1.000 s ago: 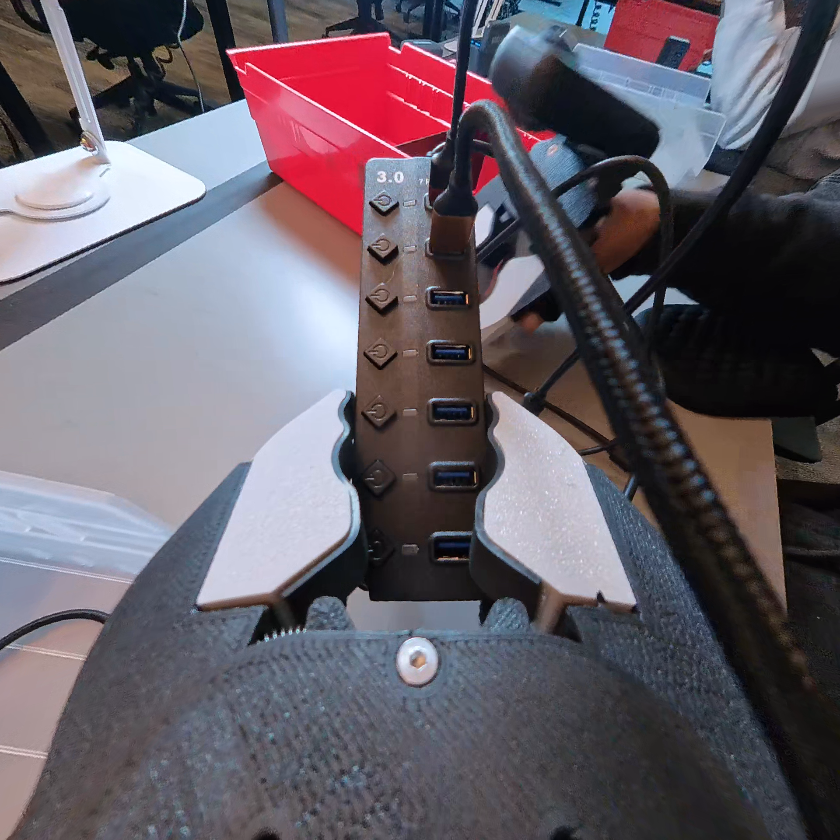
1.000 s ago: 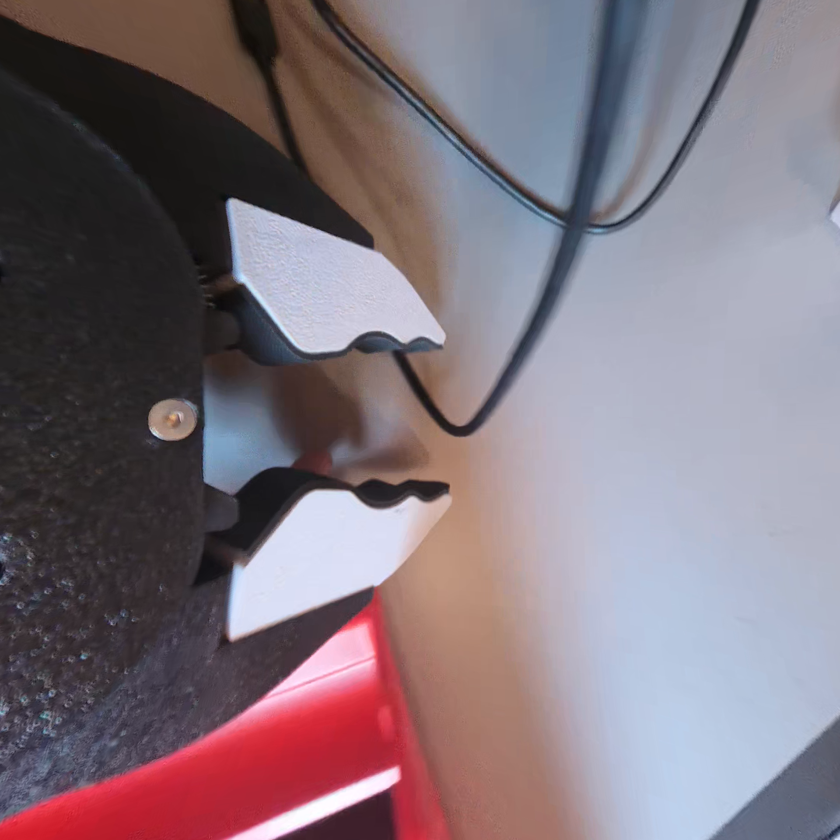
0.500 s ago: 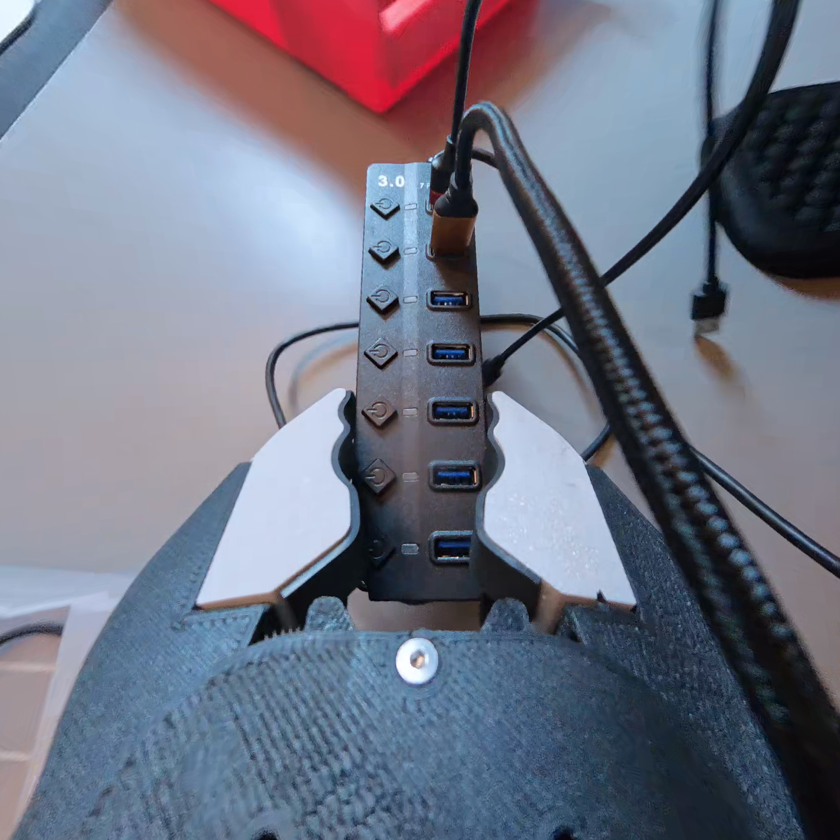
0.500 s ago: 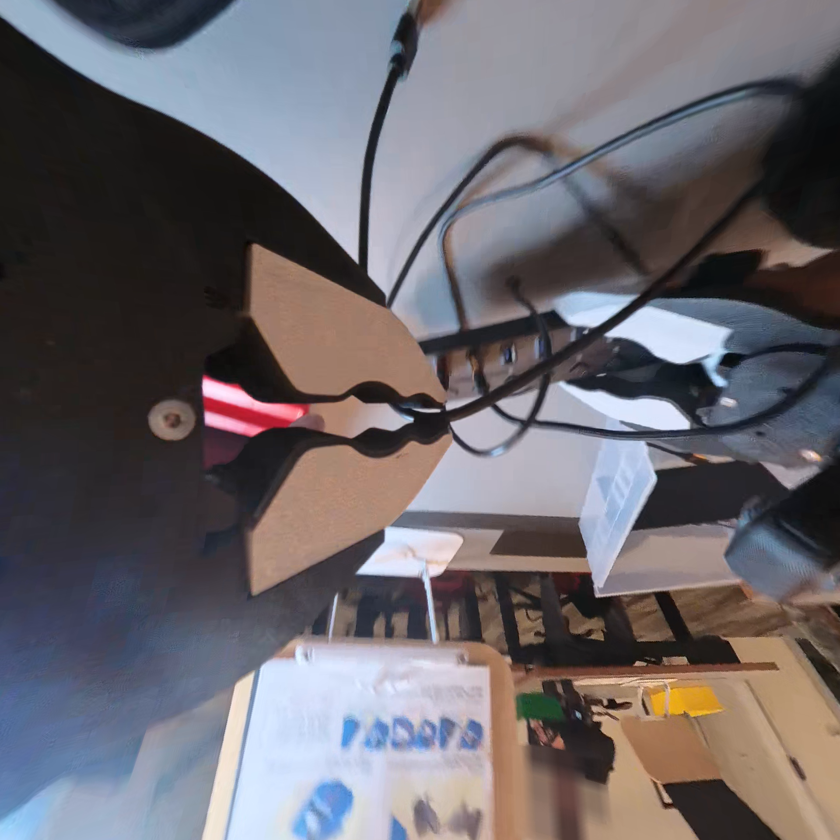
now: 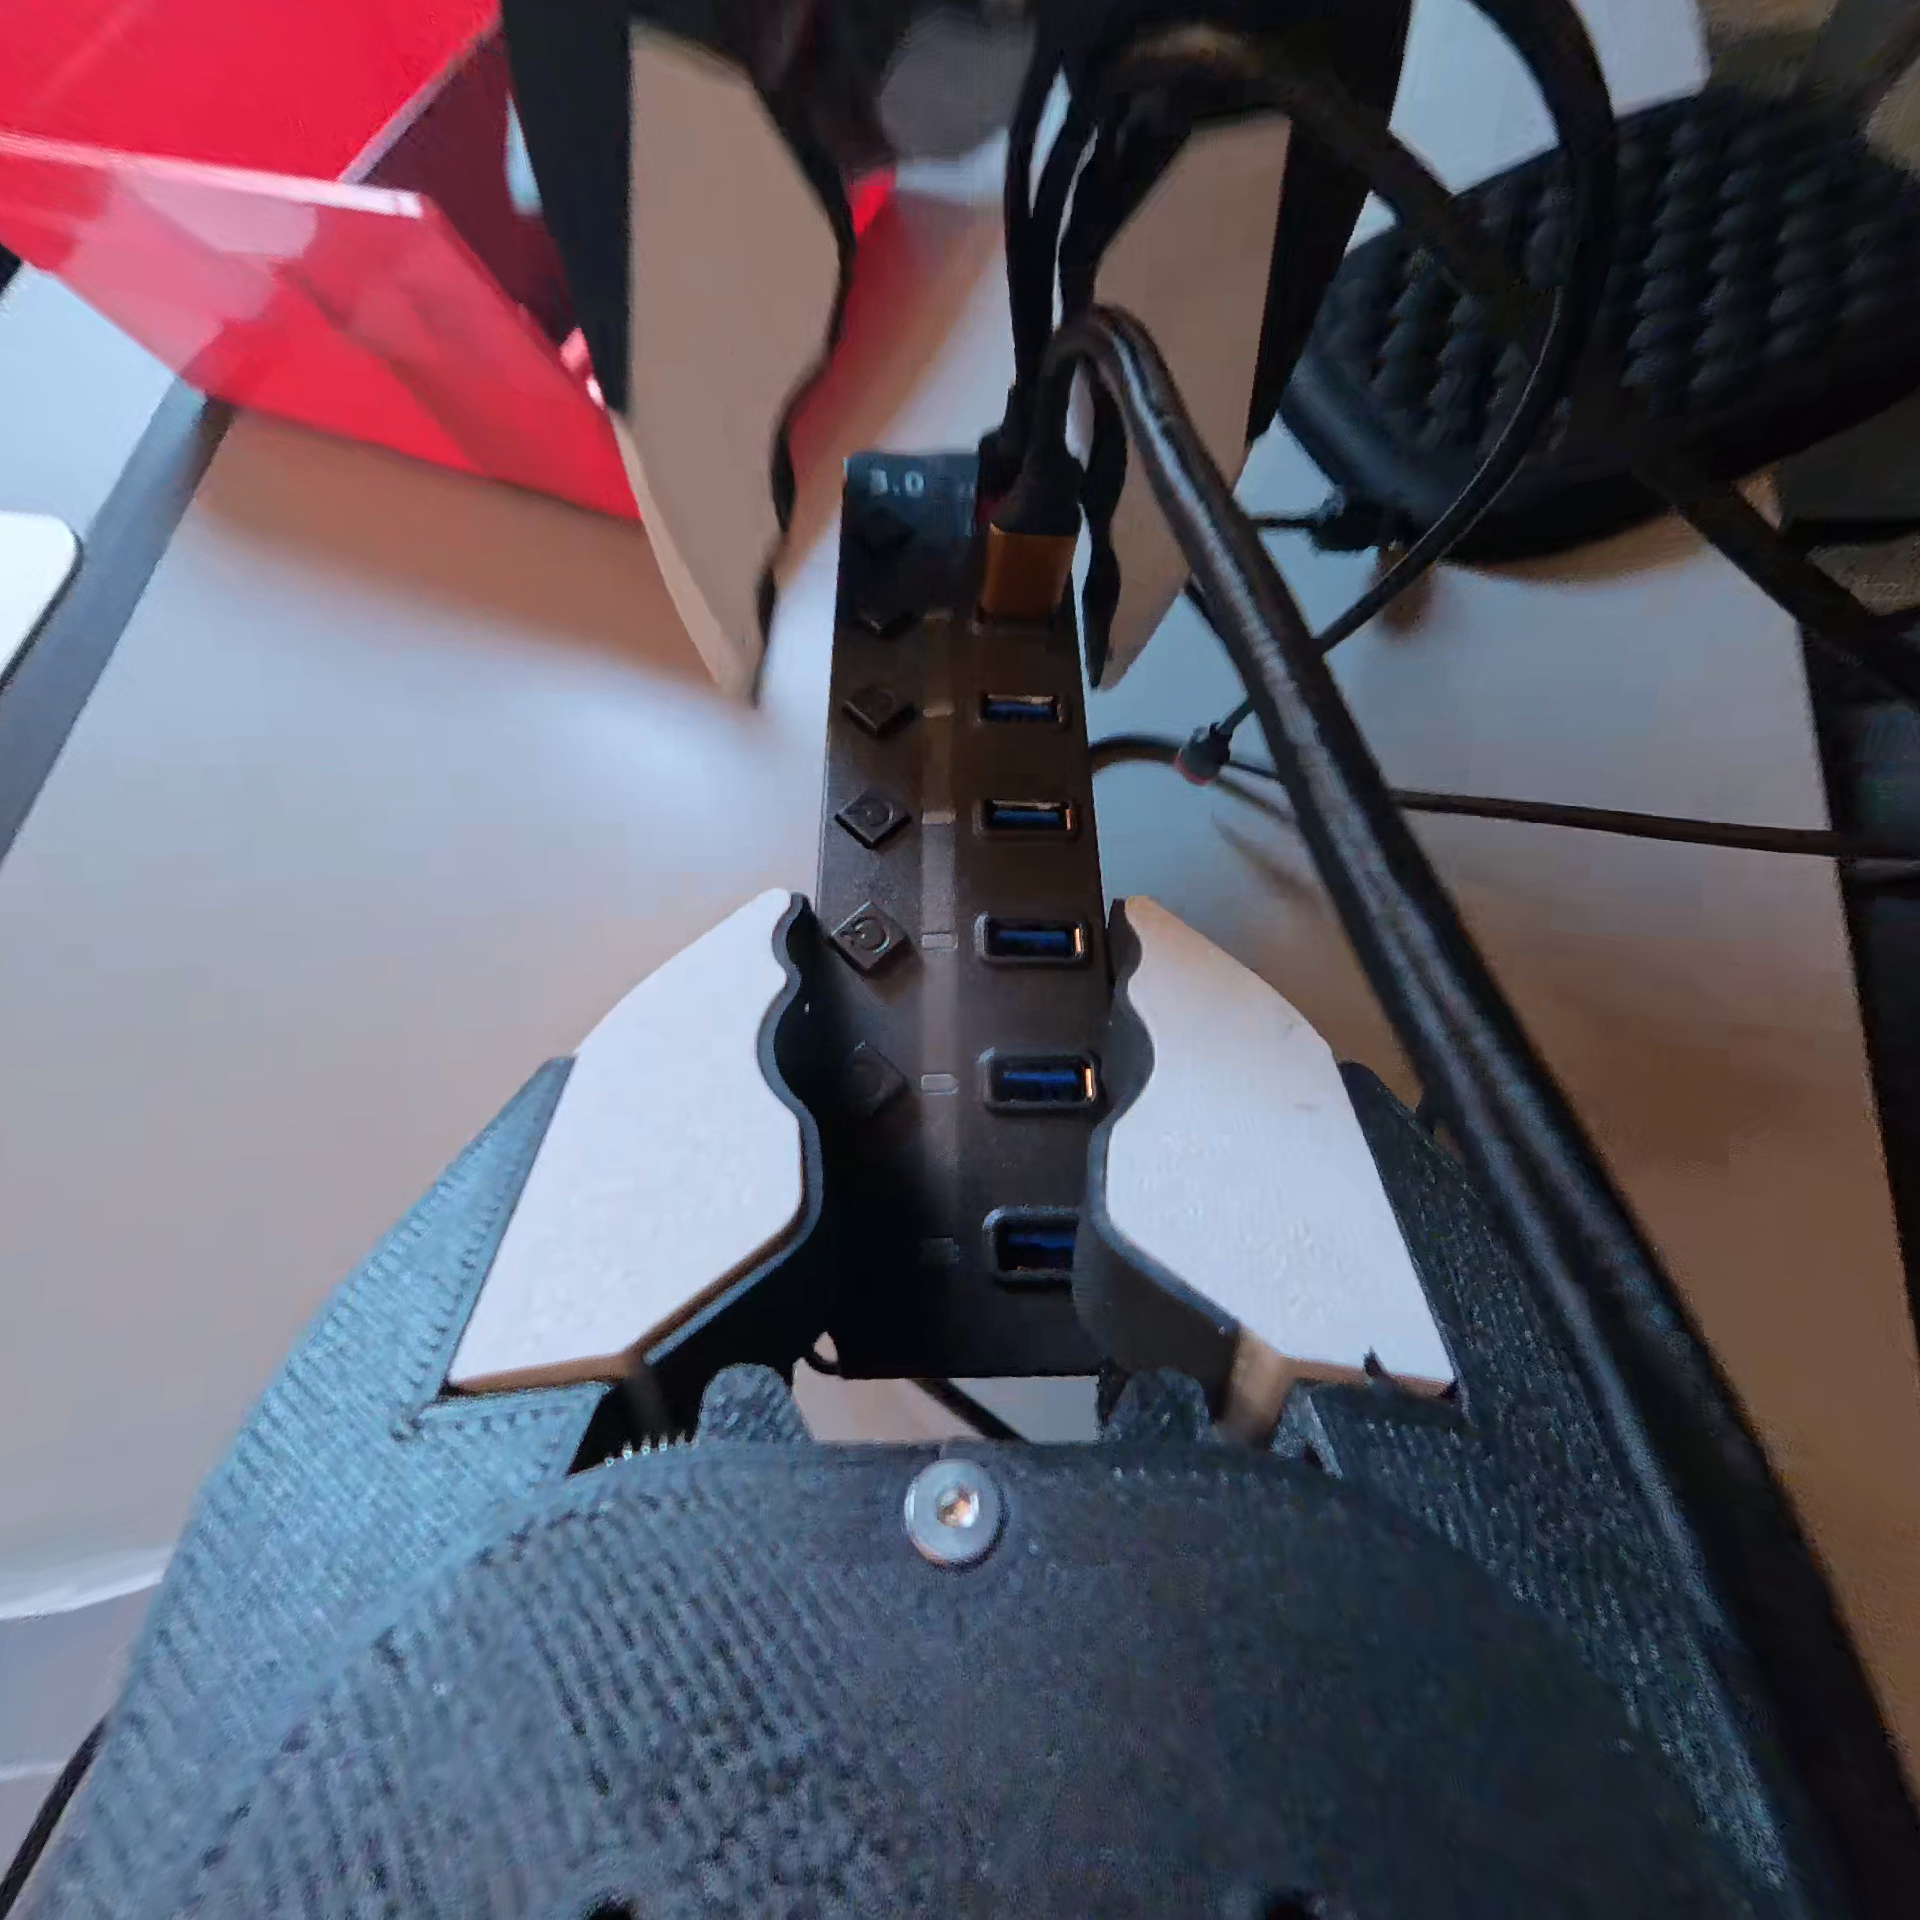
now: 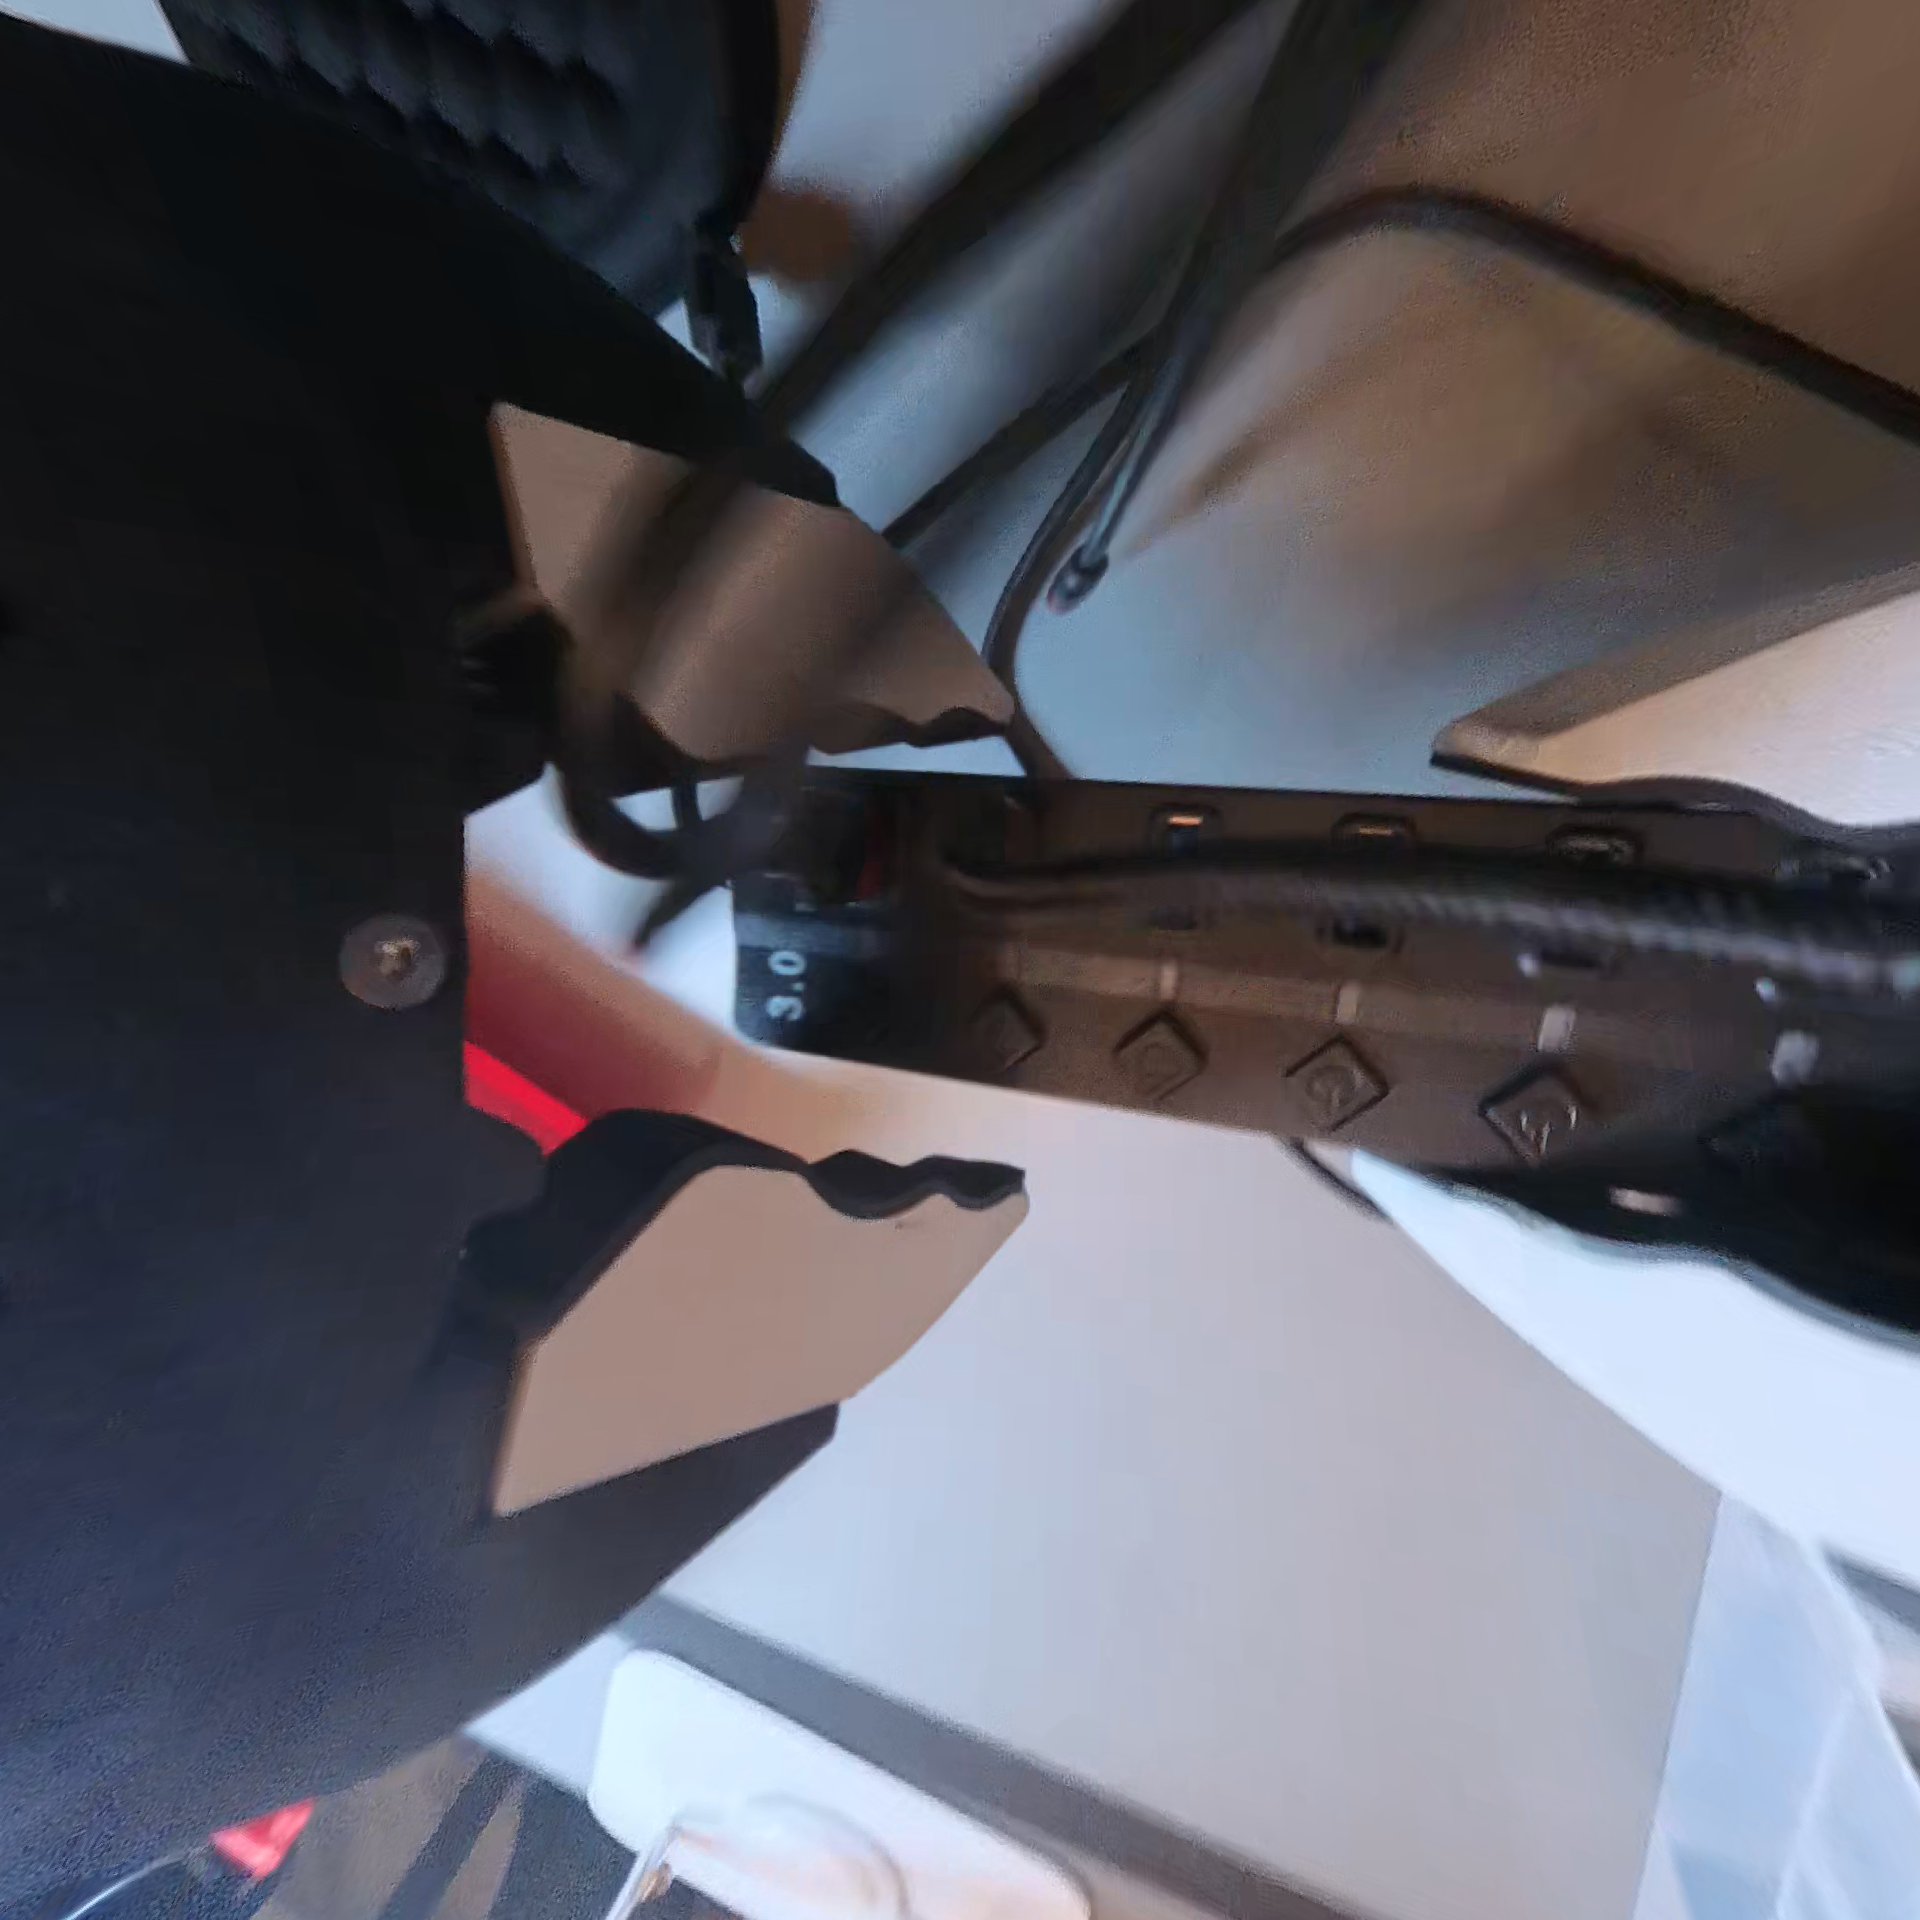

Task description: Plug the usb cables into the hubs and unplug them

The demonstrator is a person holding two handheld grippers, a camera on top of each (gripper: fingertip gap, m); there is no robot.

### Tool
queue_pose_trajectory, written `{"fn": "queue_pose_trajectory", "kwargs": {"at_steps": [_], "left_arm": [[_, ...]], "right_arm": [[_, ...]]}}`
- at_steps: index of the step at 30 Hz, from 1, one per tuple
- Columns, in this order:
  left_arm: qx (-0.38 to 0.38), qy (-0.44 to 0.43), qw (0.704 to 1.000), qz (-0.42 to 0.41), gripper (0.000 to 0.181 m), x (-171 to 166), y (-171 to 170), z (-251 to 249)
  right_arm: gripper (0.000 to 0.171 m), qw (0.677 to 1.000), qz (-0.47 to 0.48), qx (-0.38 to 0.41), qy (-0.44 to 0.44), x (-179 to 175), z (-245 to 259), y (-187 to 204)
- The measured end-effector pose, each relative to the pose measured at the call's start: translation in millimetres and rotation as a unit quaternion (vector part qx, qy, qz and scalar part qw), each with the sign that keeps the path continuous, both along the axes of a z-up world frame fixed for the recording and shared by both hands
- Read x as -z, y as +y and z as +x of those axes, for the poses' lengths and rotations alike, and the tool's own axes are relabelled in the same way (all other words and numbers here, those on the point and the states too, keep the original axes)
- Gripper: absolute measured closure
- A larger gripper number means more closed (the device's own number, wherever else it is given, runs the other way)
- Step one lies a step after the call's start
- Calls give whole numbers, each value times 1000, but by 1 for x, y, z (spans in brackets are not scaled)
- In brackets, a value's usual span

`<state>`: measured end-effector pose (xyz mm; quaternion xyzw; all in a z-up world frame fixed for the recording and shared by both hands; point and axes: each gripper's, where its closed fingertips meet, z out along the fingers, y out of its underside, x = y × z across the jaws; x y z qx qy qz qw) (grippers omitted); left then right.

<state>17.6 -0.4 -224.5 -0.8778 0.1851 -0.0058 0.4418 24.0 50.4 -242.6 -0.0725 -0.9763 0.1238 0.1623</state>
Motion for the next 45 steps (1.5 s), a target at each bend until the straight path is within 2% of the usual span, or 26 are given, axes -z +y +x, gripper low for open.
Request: {"fn": "queue_pose_trajectory", "kwargs": {"at_steps": [2,4,5,7,9,12,14,16,20,23,26,29,30,32,34,36,38,41,44,45], "left_arm": [[2,8,1000,13,127,-8,-2,-1],[12,-8,1000,26,127,-14,-6,2],[13,-29,998,46,127,-23,-7,4],[-9,-85,988,128,125,-62,-9,-3],[-62,-117,965,227,123,-106,-21,-31],[-142,-183,903,363,132,-151,-58,-85],[-197,-192,875,399,135,-154,-77,-117],[-229,-186,869,396,138,-145,-83,-135],[-226,-186,885,363,138,-126,-68,-131],[-221,-141,906,332,138,-112,-54,-122],[-212,-112,921,308,138,-101,-43,-113],[-205,-102,930,289,138,-91,-36,-107],[-205,-99,932,284,138,-88,-34,-106],[-203,-95,935,274,139,-82,-31,-105],[-202,-93,939,263,139,-76,-29,-104],[-203,-91,941,254,140,-71,-27,-104],[-200,-95,943,248,141,-68,-25,-103],[-192,-104,947,235,141,-60,-19,-100],[-186,-110,951,219,141,-52,-16,-95],[-186,-111,952,215,141,-50,-15,-94]], "right_arm": [[108,1000,17,-22,-11,2,2,-5],[111,999,26,-23,-19,-5,4,-7],[112,999,27,-24,-10,-15,2,-7],[116,999,43,-18,11,-42,-5,2],[116,997,69,-2,26,-73,-8,21],[117,992,98,37,66,-130,-15,53],[116,985,116,75,105,-176,-24,79],[116,970,142,121,155,-224,-37,112],[116,916,205,222,264,-307,-61,194],[116,865,263,287,318,-334,-70,259],[116,830,293,336,336,-312,-80,310],[117,811,296,379,332,-247,-95,348],[113,807,295,394,326,-220,-99,358],[116,812,281,419,292,-158,-105,372],[116,834,250,431,238,-100,-108,373],[117,847,217,450,184,-64,-105,375],[116,856,174,462,153,-54,-105,379],[116,859,105,499,56,-43,-97,387],[115,861,90,501,24,-43,-100,400],[109,856,77,511,18,-46,-104,404]]}}
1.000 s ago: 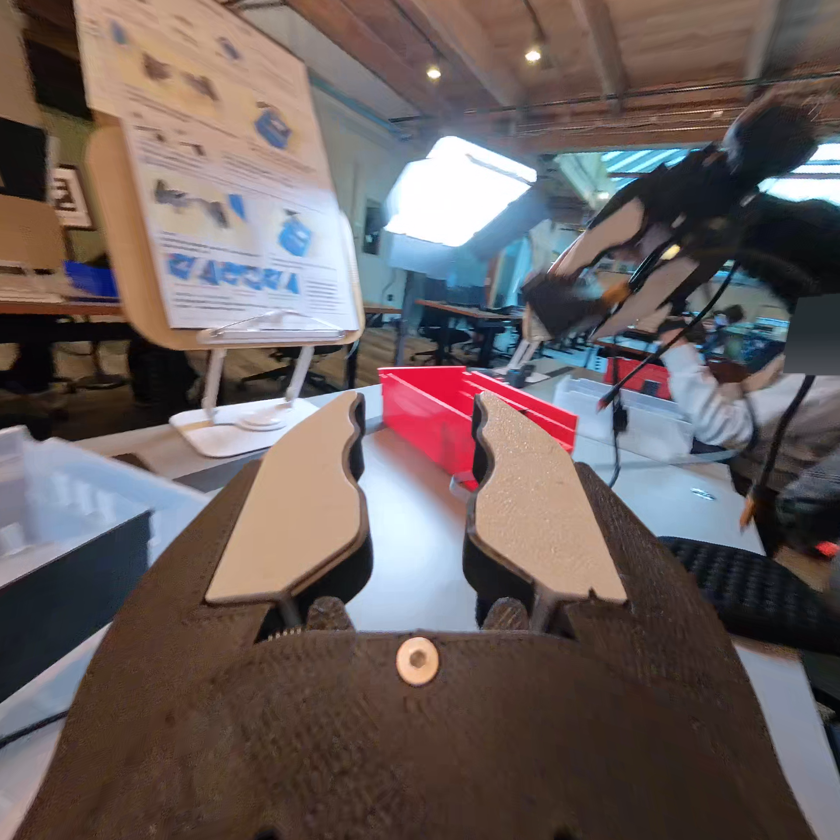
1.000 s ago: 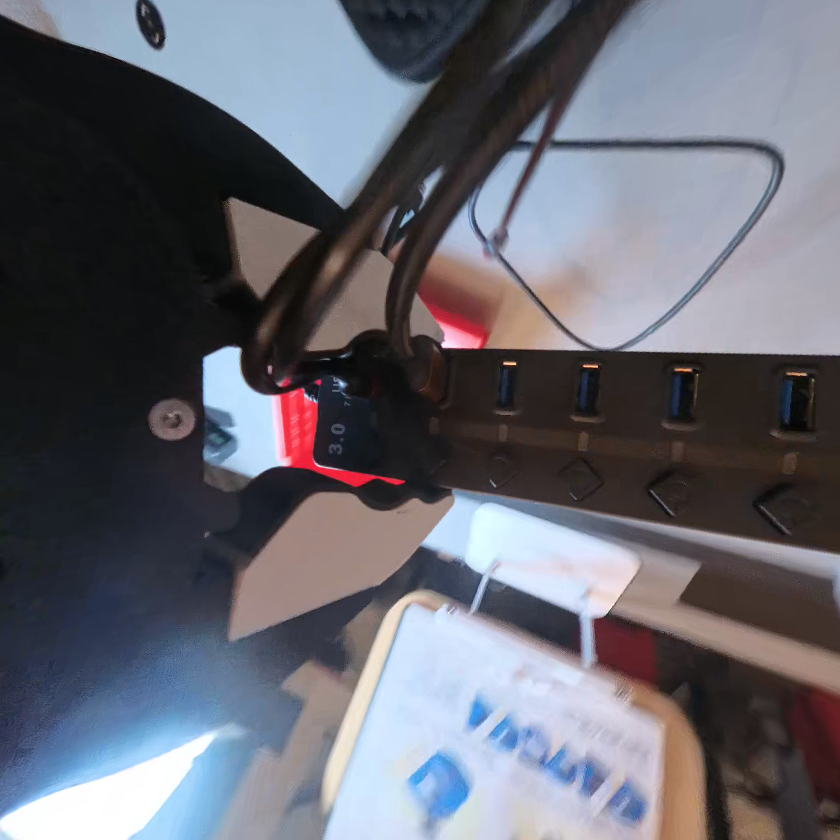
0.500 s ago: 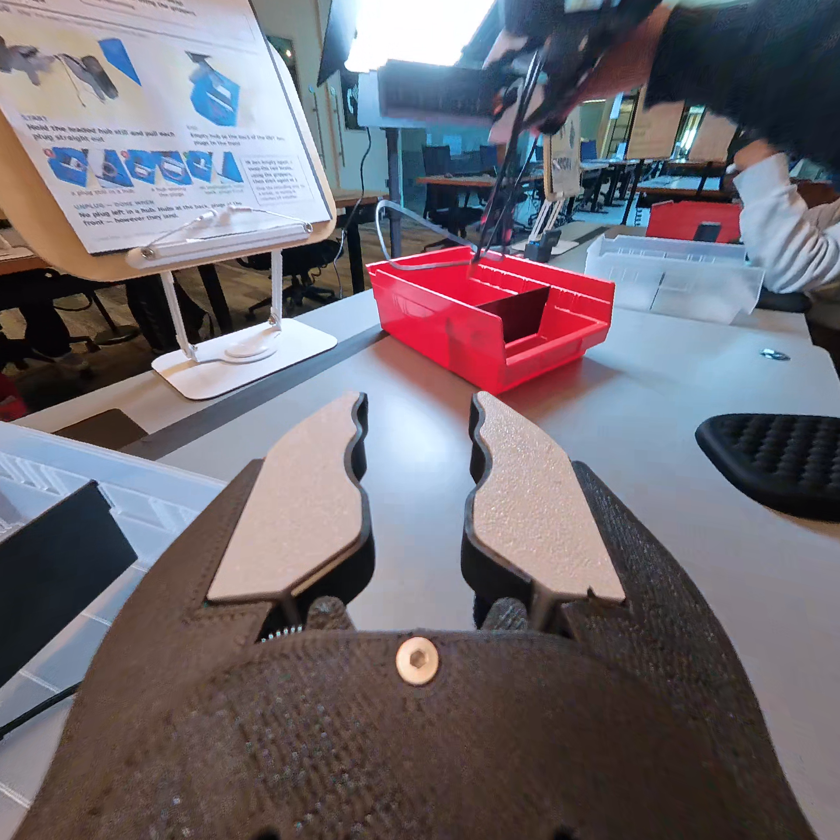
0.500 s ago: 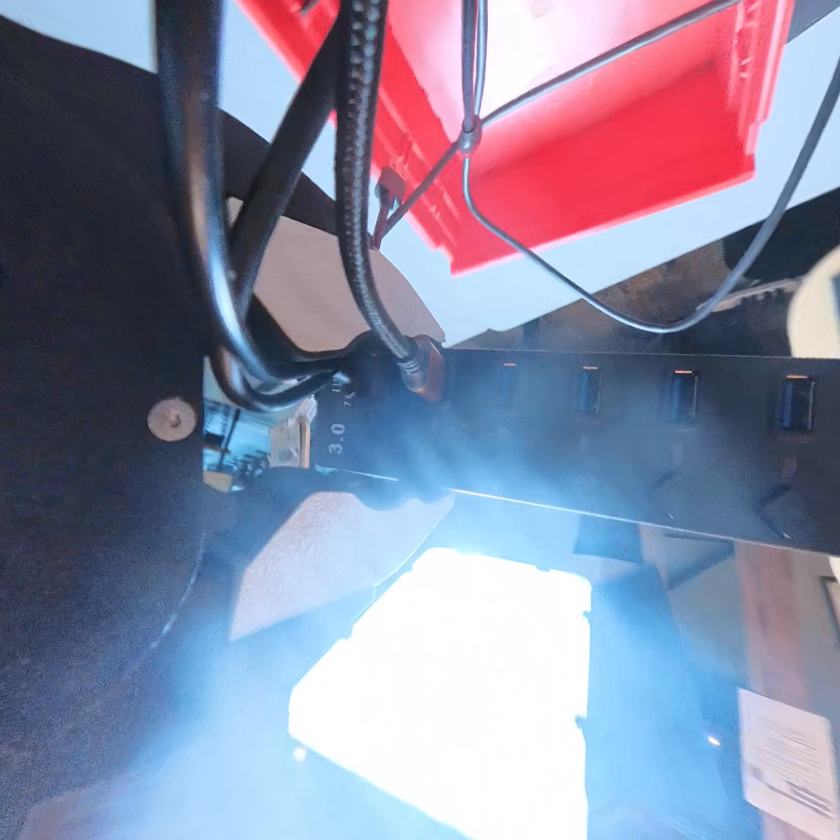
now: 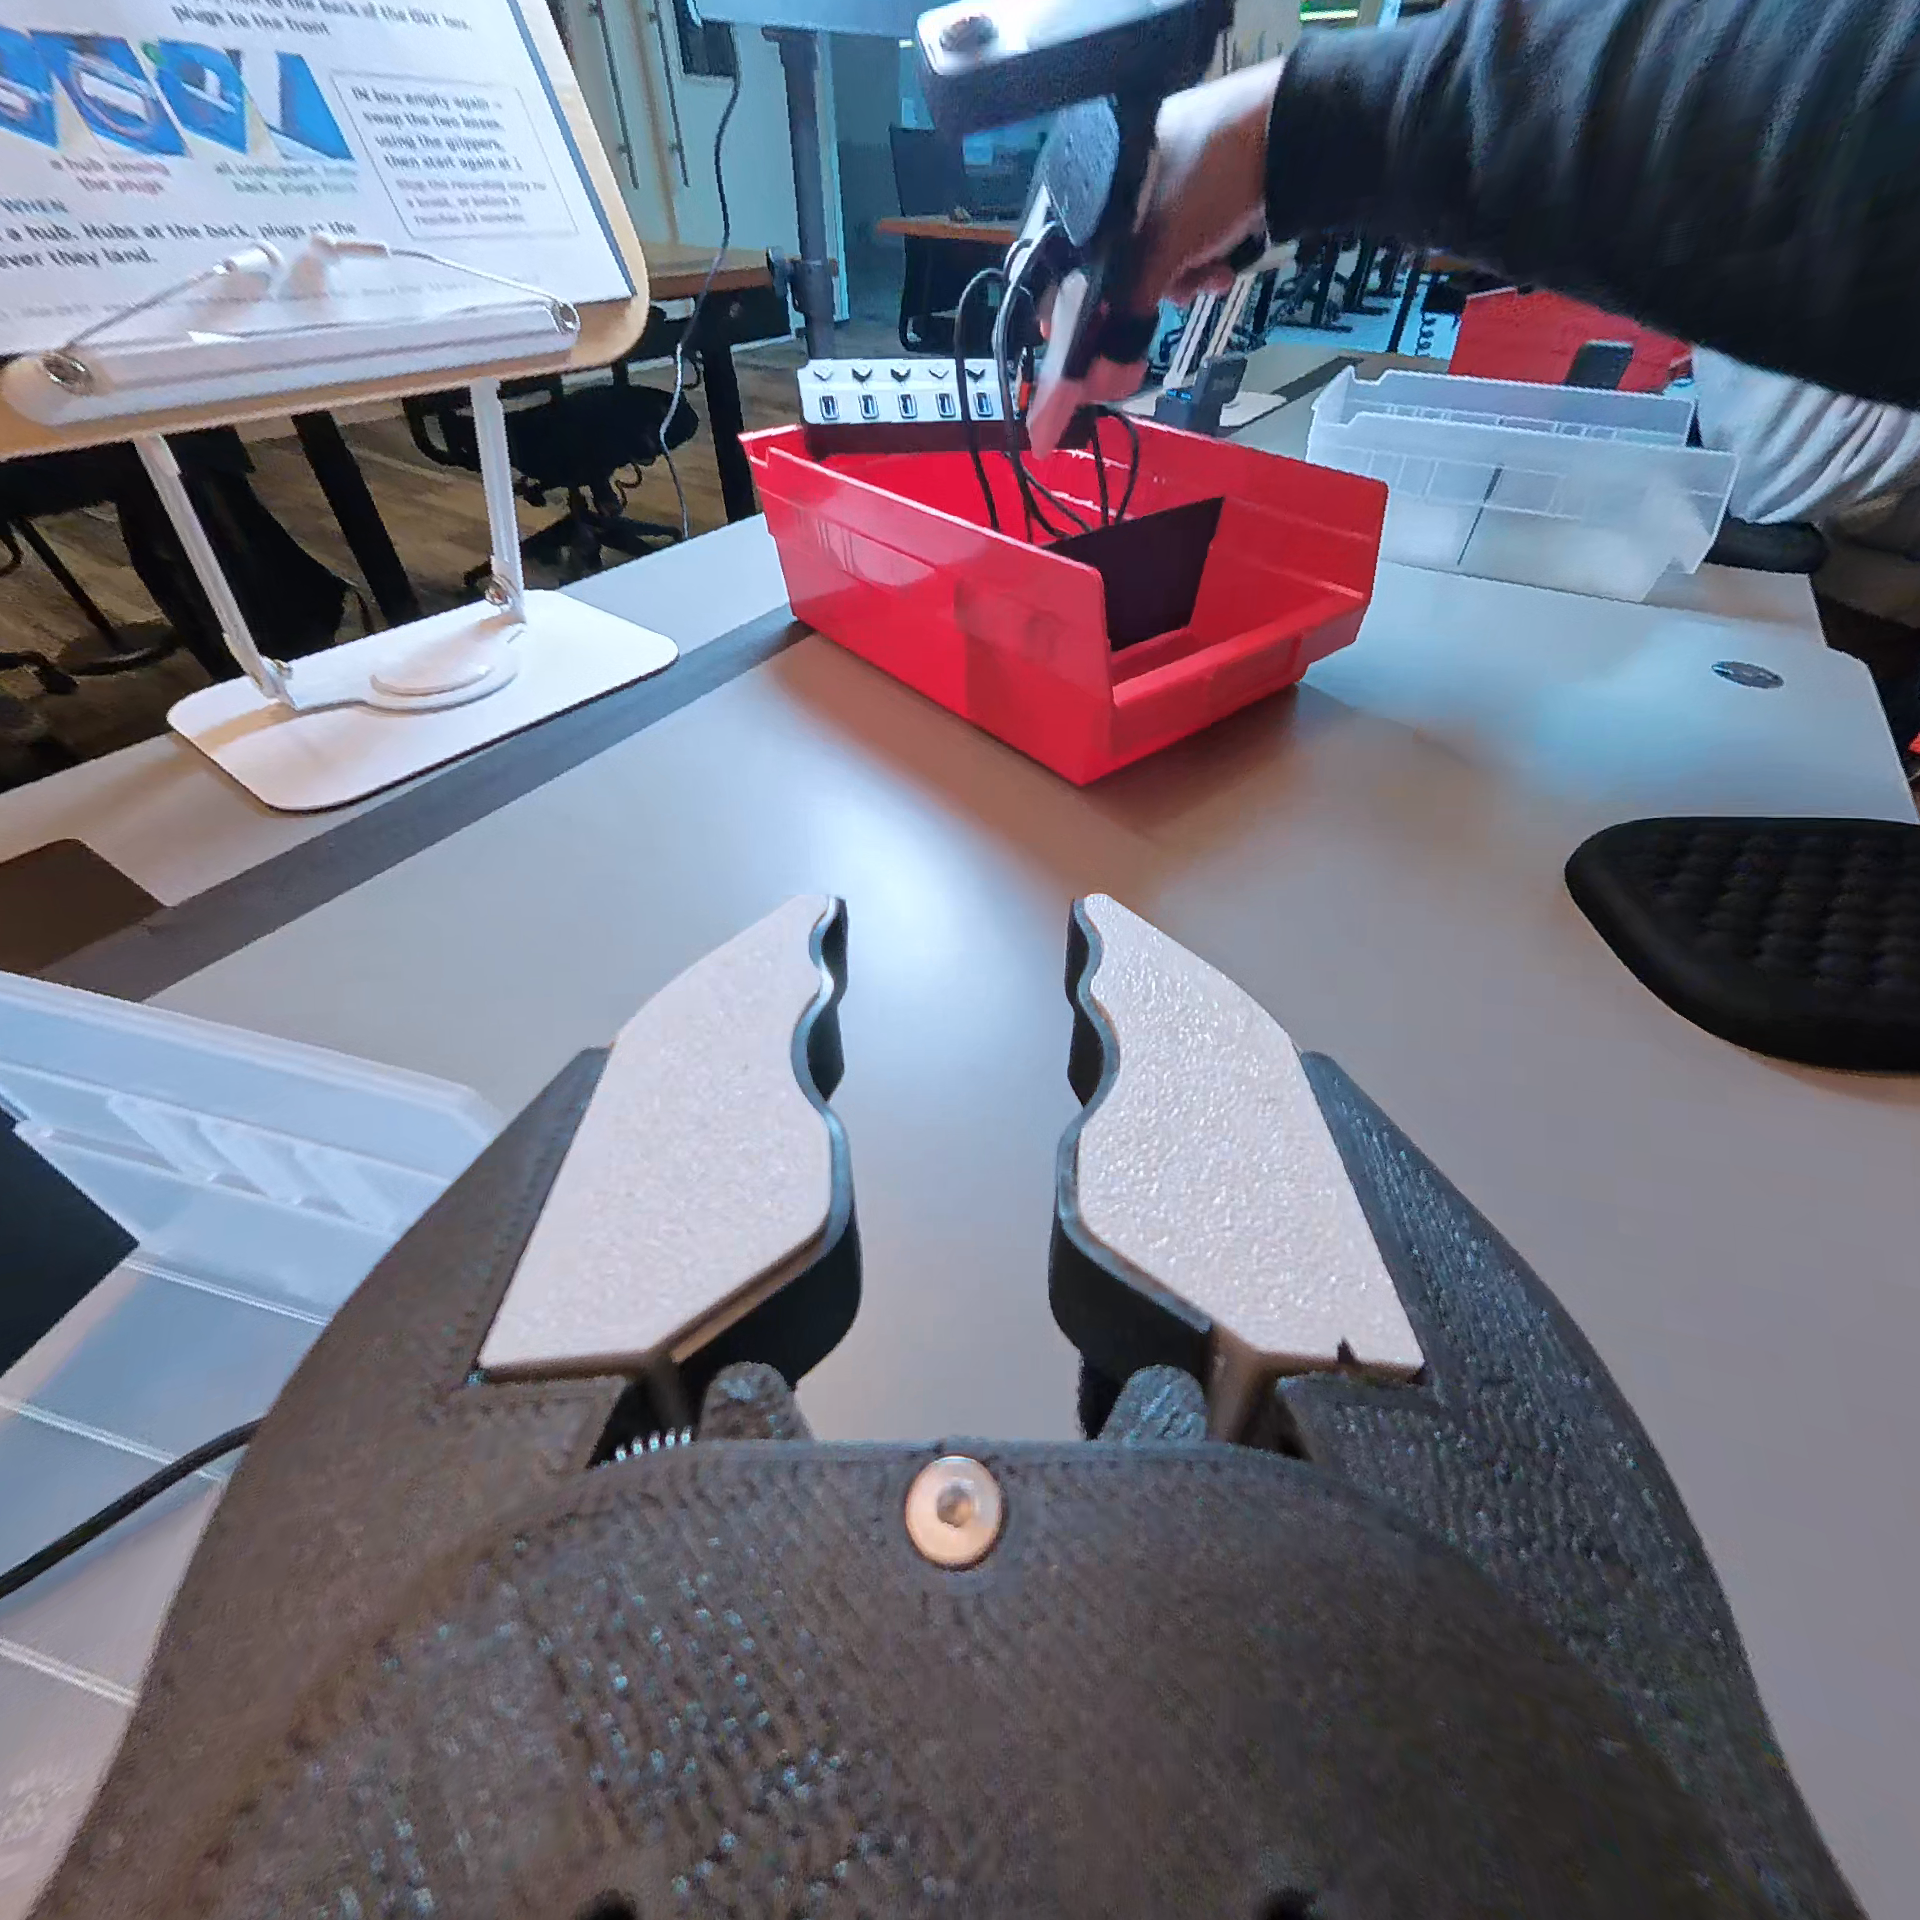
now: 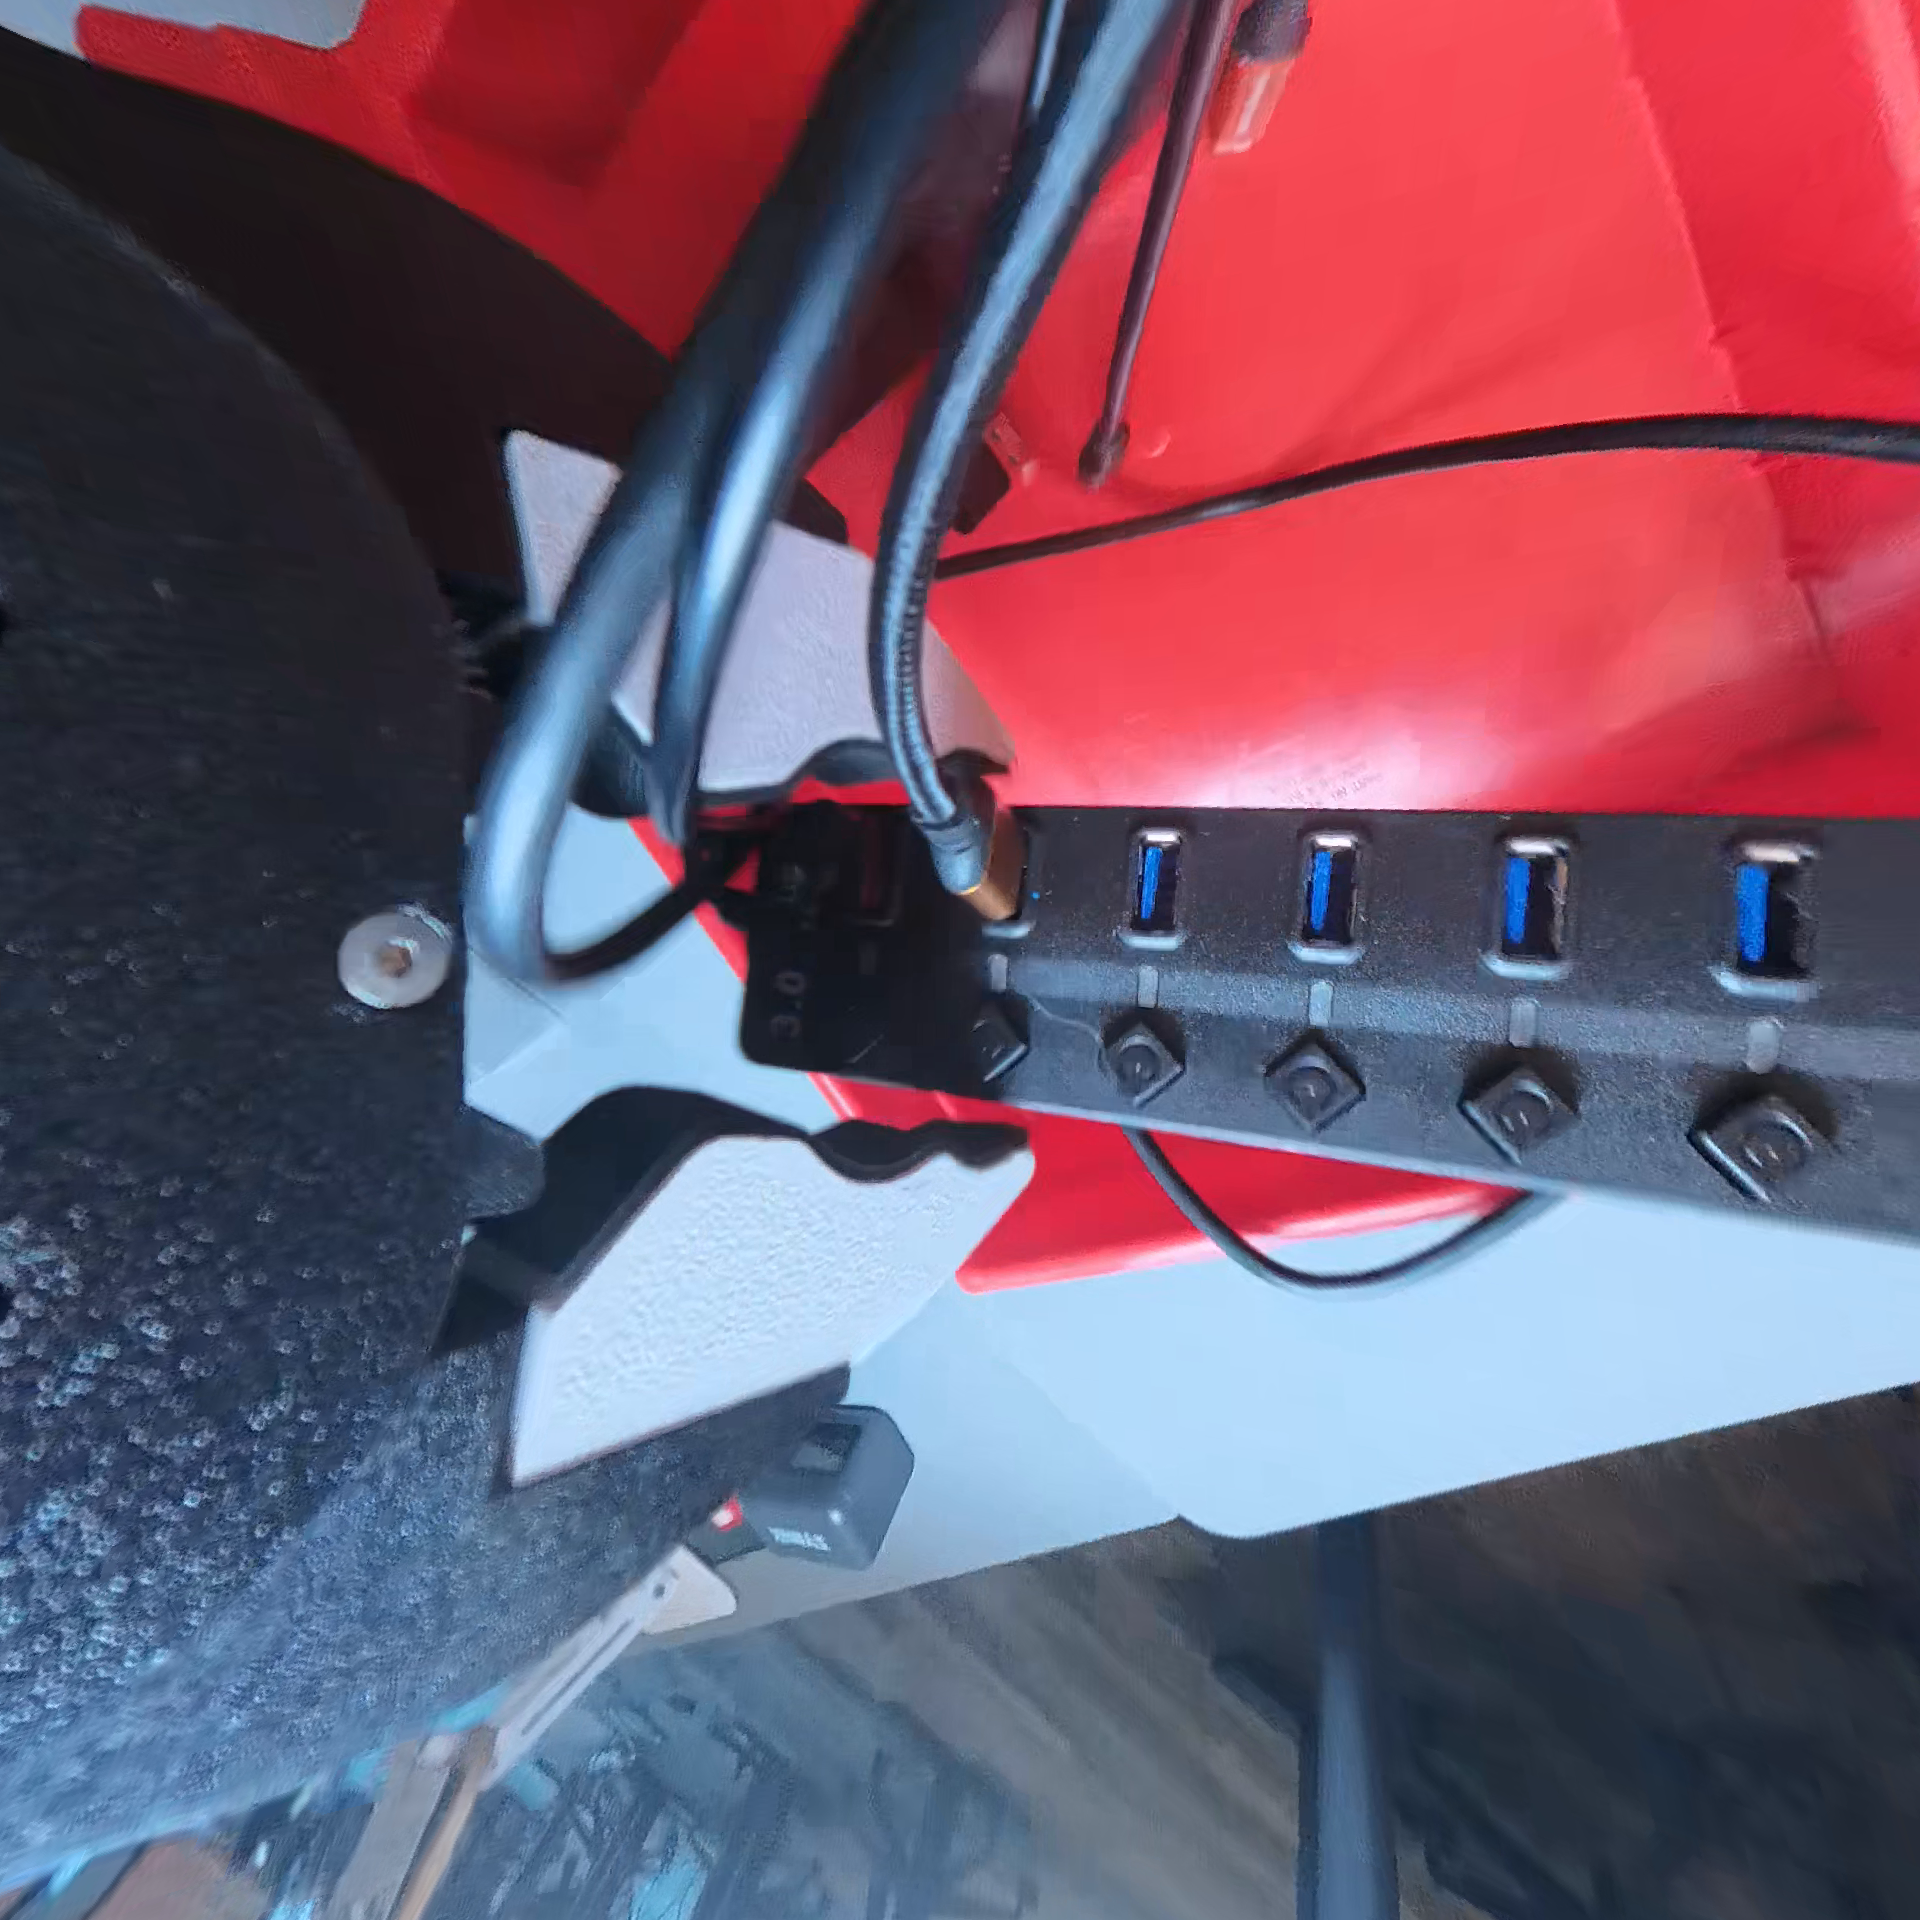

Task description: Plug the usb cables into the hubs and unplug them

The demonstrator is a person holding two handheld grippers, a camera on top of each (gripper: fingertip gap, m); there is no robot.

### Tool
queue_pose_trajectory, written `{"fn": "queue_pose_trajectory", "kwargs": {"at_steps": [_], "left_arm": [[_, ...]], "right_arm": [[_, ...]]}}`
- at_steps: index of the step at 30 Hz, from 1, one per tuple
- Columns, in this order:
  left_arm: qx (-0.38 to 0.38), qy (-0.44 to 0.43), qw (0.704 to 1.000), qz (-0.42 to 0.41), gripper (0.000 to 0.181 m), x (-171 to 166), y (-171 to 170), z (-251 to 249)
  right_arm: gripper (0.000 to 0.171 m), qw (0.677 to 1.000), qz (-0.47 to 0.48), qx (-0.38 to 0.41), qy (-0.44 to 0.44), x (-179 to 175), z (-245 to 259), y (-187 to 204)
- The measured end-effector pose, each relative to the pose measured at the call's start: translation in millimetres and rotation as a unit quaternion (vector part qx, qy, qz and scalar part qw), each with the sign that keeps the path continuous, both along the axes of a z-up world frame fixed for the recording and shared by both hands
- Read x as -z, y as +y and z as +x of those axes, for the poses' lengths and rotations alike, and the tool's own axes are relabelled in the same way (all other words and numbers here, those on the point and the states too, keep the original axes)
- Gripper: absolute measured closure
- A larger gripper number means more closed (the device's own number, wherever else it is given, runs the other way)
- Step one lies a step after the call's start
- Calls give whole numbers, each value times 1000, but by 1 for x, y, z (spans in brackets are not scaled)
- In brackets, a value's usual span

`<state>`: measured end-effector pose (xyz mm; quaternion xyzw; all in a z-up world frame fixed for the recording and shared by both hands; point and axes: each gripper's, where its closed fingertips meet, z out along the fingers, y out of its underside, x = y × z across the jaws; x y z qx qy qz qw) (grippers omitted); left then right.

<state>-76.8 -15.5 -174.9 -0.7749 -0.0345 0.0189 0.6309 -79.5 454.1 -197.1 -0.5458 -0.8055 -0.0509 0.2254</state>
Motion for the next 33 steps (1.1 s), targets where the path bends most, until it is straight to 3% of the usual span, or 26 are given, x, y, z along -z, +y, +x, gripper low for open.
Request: {"fn": "queue_pose_trajectory", "kwargs": {"at_steps": [4,8,11,15,19,21,24,28,31,33], "left_arm": [[2,-1,1000,-18,141,9,2,2],[-4,-7,1000,-23,140,11,1,-1],[-11,-34,999,-27,138,9,-2,-4],[-24,-43,999,-13,135,2,-5,-8],[-22,-58,998,-3,136,0,-5,-8],[-20,-65,998,-4,137,3,-1,-9],[-19,-82,996,-10,137,9,2,-10],[-32,-68,997,-15,138,11,-3,-13],[-35,-72,997,-9,139,10,-6,-18],[-33,-79,996,-11,139,13,-6,-20]], "right_arm": [[80,995,-97,26,-8,-22,-5,-7],[78,992,-129,-4,12,-70,-2,-22],[81,982,-116,-60,133,-123,-12,-45],[95,935,-123,-91,319,-176,-3,-102],[107,944,-58,-33,323,-148,28,-122],[122,951,-3,-21,309,-137,26,-108],[131,963,42,-23,266,-128,14,-81],[129,969,31,-53,241,-125,-4,-73],[125,966,-19,-99,238,-121,-11,-98],[115,968,-66,-148,190,-103,-4,-124]]}}
